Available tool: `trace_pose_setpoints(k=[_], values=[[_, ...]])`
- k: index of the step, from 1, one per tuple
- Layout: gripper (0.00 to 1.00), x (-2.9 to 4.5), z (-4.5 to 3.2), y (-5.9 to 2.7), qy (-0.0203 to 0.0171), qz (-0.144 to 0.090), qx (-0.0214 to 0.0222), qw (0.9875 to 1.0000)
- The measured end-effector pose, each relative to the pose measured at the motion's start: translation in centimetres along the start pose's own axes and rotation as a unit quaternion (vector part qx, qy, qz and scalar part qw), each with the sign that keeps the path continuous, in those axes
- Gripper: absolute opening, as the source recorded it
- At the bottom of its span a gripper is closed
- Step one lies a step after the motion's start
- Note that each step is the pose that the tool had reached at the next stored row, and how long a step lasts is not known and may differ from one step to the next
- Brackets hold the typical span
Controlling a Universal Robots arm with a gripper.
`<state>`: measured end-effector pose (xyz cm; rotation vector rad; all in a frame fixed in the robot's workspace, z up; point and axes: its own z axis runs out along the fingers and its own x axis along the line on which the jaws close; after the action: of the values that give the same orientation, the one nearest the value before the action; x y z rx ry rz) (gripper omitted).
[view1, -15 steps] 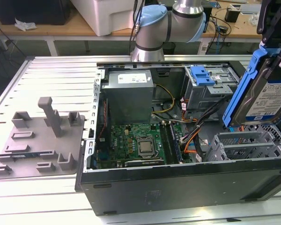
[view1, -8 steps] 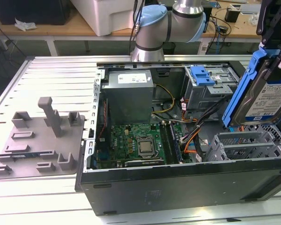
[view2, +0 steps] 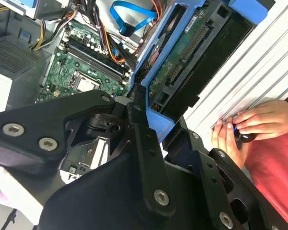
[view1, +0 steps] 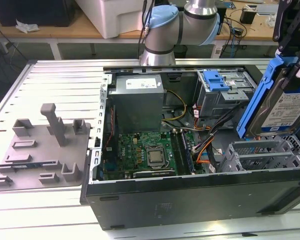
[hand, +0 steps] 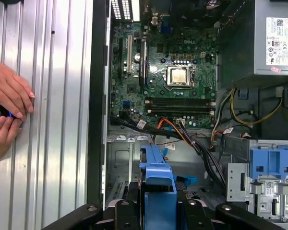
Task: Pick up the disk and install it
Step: 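Insert the disk into the insertion slot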
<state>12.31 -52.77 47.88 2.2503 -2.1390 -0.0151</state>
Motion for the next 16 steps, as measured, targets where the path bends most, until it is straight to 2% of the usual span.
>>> trace_pose_setpoints(k=[6, 16], values=[[0.37, 0.23, 0.28, 0.0, 0.0004, -0.01, 0.0002, 0.9999], [0.37, 0.25, 0.36, 0.18, 0.0004, -0.013, 0.0002, 0.9999]])
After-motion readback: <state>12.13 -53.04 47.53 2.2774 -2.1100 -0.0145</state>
